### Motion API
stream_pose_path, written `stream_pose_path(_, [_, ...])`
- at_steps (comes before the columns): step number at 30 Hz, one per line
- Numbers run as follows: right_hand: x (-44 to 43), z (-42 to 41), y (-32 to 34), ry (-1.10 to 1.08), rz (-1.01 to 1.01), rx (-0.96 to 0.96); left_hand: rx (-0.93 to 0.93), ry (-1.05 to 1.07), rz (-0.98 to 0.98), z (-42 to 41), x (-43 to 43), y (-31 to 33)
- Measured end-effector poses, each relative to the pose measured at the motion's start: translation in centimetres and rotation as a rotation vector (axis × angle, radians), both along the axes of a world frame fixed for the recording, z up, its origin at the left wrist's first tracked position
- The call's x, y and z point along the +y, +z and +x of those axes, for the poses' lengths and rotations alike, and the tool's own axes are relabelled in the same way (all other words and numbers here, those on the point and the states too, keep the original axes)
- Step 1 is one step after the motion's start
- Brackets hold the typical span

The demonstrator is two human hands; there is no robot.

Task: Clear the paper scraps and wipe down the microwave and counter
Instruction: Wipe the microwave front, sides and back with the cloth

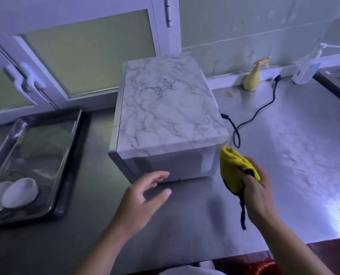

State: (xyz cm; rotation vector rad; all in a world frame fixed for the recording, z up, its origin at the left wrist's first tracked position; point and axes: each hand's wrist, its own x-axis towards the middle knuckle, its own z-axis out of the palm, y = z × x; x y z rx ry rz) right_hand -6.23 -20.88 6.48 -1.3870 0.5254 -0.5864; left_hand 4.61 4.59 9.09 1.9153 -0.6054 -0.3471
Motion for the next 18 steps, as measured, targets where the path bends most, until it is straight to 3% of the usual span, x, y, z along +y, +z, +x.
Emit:
stream_pose_path(3, [-0.2, -1.1, 0.4, 0.294, 0.155, 0.025, 0.179, -0.248, 0.169, -1.9, -2.8, -1.0])
stream_pose_path(7, [-1.2, 0.4, 1.3, 0.283, 0.376, 0.06, 0.336, -0.278, 0.031, -2.3, -6.6, -0.7])
stream_pose_path(11, [-2.5, 1.2, -0.5, 0.231, 0.389, 0.153, 0.304, -0.159, 0.0, -2.6, -8.4, -0.2])
stream_pose_path(14, [-2.9, -0.1, -2.8, 0.291, 0.37, 0.226, 0.167, -0.181, 0.183, -2.6, -8.5, 0.1])
stream_pose_path(18, [-3.9, -2.1, -2.9, 0.478, 0.382, 0.128, 0.079, -0.195, 0.276, -1.4, -7.0, 0.1])
